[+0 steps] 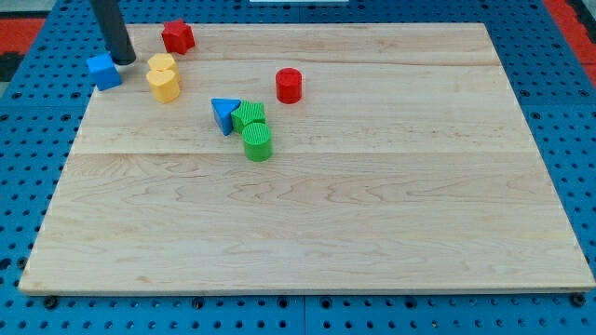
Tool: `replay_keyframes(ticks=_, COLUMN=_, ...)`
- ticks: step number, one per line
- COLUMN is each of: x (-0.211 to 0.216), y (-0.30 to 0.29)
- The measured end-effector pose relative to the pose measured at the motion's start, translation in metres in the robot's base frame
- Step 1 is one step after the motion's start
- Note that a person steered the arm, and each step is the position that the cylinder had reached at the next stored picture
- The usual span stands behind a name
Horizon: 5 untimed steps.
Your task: Push the yellow hexagon closer to the red star
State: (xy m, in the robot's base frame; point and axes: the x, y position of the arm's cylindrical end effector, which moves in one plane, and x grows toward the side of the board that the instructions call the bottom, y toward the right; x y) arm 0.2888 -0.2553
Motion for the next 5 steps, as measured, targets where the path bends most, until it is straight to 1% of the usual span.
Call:
replay_keyframes(ticks=1, x=0.023, y=0.005)
replay_keyframes(ticks=2, x=0.030, y=0.008)
replay_keyframes(ticks=3, x=0.032, y=0.010)
replay_keyframes(ticks=5, x=0.033, y=0.035)
